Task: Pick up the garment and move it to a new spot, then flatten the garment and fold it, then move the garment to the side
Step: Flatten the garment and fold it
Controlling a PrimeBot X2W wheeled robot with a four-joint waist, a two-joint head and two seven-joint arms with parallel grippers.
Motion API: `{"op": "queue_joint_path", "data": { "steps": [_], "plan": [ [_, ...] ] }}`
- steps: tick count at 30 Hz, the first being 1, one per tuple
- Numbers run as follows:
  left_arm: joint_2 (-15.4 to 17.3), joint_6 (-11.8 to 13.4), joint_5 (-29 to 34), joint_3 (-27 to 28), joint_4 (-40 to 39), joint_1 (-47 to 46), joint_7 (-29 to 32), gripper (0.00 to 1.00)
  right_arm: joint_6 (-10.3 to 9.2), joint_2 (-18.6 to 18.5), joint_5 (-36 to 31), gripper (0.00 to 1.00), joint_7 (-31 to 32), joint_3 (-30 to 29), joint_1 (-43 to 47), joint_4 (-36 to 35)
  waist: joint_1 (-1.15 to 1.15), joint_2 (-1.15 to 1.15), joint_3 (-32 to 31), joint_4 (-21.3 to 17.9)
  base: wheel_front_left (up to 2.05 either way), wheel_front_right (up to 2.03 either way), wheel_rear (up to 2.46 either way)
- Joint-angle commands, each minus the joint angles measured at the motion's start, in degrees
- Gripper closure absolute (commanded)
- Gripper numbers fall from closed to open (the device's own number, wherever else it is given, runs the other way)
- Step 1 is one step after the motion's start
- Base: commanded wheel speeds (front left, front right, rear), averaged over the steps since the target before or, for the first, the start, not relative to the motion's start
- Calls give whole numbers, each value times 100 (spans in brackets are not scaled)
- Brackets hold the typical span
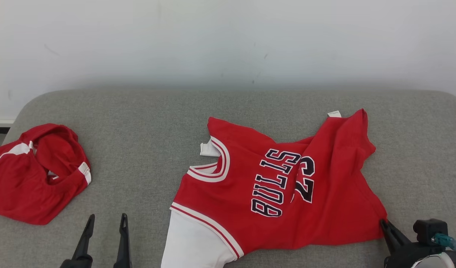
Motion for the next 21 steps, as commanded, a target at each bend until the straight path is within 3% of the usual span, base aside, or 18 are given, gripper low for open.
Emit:
{"op": "queue_joint_path", "data": {
  "steps": [1, 8, 12, 21],
  "plan": [
    [-8, 3, -18, -9, 17, 76, -19, 0, -13, -39, 31, 100, -53, 27, 110, -47, 0, 0, -39, 12, 0, 0, 0],
    [-10, 10, -61, -15, 27, 201, -19, 0, -13, -272, 236, 100, -127, -60, 819, -925, 0, 0, -161, -79, 0, 0, 0],
    [-10, 16, -80, -23, 23, 237, -19, 0, -13, -346, 422, 100, 98, -472, 1471, -1672, 0, 0, -182, -132, 0, 0, 0],
    [-11, 23, -98, -5, -37, 255, -19, 0, -13, -85, 655, 100, 853, -1486, 2787, -3245, 0, 0, -158, -185, 0, 0, 0]
  ]
}}
